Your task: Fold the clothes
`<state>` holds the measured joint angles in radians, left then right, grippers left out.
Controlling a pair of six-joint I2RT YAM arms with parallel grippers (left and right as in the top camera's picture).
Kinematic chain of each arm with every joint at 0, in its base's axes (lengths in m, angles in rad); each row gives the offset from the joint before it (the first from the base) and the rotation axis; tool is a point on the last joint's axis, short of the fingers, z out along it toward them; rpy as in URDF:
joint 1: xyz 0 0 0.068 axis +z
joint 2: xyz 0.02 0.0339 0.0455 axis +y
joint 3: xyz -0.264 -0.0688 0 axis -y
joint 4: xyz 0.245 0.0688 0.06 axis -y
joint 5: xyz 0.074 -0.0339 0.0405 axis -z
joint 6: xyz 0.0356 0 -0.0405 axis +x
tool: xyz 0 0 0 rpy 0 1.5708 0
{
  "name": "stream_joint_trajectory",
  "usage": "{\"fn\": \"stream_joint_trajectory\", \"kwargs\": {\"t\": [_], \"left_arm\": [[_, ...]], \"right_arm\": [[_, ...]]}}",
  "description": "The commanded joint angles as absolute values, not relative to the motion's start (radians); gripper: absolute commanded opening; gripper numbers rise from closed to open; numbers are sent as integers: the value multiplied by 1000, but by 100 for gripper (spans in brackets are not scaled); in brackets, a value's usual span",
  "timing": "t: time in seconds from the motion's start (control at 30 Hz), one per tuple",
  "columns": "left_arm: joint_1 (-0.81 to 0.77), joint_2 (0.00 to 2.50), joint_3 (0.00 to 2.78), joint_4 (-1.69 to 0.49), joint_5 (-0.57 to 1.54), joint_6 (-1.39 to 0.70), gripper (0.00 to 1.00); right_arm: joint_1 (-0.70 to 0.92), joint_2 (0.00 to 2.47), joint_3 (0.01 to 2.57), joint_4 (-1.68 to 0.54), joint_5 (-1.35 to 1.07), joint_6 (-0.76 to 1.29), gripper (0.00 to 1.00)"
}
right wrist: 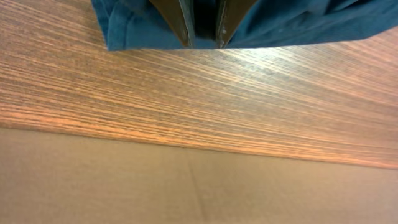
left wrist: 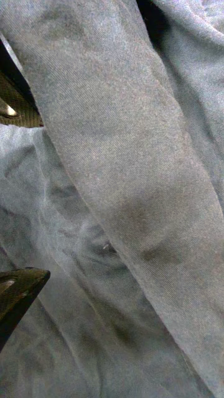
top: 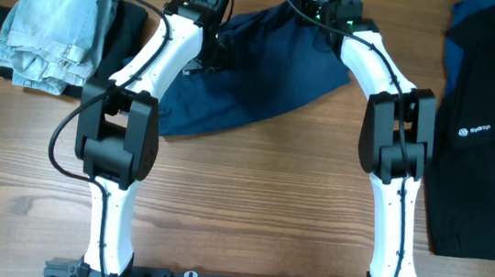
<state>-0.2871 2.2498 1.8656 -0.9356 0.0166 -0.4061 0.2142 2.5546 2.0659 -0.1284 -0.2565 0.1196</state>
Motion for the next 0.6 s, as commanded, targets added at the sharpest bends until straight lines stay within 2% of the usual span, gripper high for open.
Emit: {"fn": "stream_joint_trajectory", "kwargs": {"t": [0.0,0.07,0.13,0.17,0.2,0.37,0.5,0.57], "left_arm": [[-284,2259,1878,-935,10,-401,73],[-284,2259,1878,-935,10,-401,73],[-284,2259,1878,-935,10,-401,73],[-284,2259,1878,-935,10,-401,73],[-284,2259,1878,-932,10,-400,73],[-279,2216,1897,-932,-2,-397,76],[-277,2111,1907,-933,-1,-397,87],[-277,2066,1907,-941,-1,-397,89]], "right_arm": [[213,2635,2067,-163,-232,133,13],[204,2624,2080,-203,-233,131,28],[190,2603,2115,-263,-233,133,65],[180,2586,2140,-308,-237,133,87],[168,2563,2160,-353,-237,133,99],[86,2395,2264,-682,-236,130,100],[2,2318,2272,-962,-264,102,100],[-22,2320,2268,-1068,-300,68,100]]}}
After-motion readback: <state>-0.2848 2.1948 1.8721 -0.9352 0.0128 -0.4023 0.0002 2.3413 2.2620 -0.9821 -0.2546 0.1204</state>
